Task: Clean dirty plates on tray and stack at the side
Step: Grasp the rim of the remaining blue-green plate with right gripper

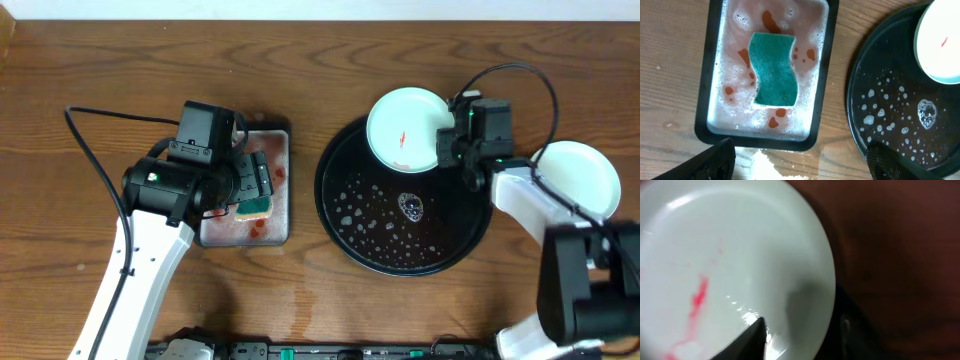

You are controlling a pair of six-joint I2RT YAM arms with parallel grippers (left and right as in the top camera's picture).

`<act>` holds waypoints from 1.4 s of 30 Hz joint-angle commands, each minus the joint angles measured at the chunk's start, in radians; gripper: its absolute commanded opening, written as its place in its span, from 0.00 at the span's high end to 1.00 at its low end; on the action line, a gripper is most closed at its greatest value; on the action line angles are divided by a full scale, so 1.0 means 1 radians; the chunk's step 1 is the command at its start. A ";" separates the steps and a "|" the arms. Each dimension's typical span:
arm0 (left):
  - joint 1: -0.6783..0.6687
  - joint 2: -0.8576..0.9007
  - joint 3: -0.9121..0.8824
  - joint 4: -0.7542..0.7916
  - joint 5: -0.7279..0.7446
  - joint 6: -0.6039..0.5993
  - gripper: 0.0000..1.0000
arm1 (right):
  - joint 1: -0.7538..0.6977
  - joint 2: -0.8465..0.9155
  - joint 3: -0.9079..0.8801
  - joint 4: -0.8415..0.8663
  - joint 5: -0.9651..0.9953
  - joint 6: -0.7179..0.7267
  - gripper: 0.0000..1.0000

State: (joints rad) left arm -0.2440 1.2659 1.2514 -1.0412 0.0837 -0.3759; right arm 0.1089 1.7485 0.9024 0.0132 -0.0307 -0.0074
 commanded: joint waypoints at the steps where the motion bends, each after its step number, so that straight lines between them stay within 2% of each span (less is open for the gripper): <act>1: 0.003 -0.003 0.004 -0.002 0.003 0.009 0.16 | -0.011 0.047 -0.002 0.018 0.019 0.032 0.65; 7: 0.003 -0.003 0.004 -0.002 0.003 0.009 0.15 | -0.014 0.061 -0.002 -0.009 -0.024 0.123 0.99; 11: 0.003 -0.003 0.004 -0.002 0.003 0.009 0.16 | -0.016 0.053 -0.002 -0.050 -0.028 0.166 0.99; 16: 0.003 -0.003 0.004 -0.002 0.003 0.009 0.16 | -0.016 -0.070 -0.002 -0.136 -0.039 0.292 0.99; 22: 0.003 -0.003 0.004 -0.002 0.003 0.009 0.16 | -0.010 -0.258 -0.002 -0.227 -0.085 0.277 0.99; 23: 0.003 -0.003 0.004 -0.002 0.003 0.009 0.16 | -0.005 -0.264 -0.002 -0.231 -0.116 0.249 0.94; 24: 0.003 -0.003 0.004 -0.002 0.003 0.009 0.16 | 0.002 -0.263 -0.002 -0.230 -0.165 0.189 0.81; 25: 0.003 -0.003 0.004 -0.002 0.003 0.009 0.16 | 0.007 -0.254 -0.002 -0.230 -0.196 0.137 0.72; 28: 0.003 -0.003 0.004 -0.002 0.003 0.009 0.16 | 0.024 -0.182 -0.002 -0.223 -0.243 -0.055 0.51; 30: 0.003 -0.003 0.004 -0.002 0.003 0.009 0.16 | 0.024 -0.125 -0.002 -0.196 -0.239 -0.129 0.44; 36: 0.003 -0.003 0.004 -0.002 0.003 0.009 0.16 | 0.010 0.062 -0.002 -0.010 -0.183 -0.200 0.40; 39: 0.003 -0.003 0.004 -0.002 0.003 0.009 0.16 | 0.009 0.125 -0.002 0.048 -0.215 -0.199 0.50; 40: 0.003 -0.003 0.004 -0.002 0.003 0.009 0.16 | 0.010 0.138 -0.002 0.049 -0.217 -0.198 0.56; 41: 0.003 -0.003 0.004 -0.002 0.003 0.009 0.16 | 0.011 0.147 -0.002 0.047 -0.217 -0.198 0.72; 42: 0.003 -0.003 0.004 -0.002 0.003 0.009 0.16 | 0.013 0.153 -0.002 0.045 -0.212 -0.196 0.97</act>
State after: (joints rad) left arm -0.2440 1.2659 1.2514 -1.0405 0.0837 -0.3759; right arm 0.1219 1.8736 0.9001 0.0570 -0.2348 -0.1768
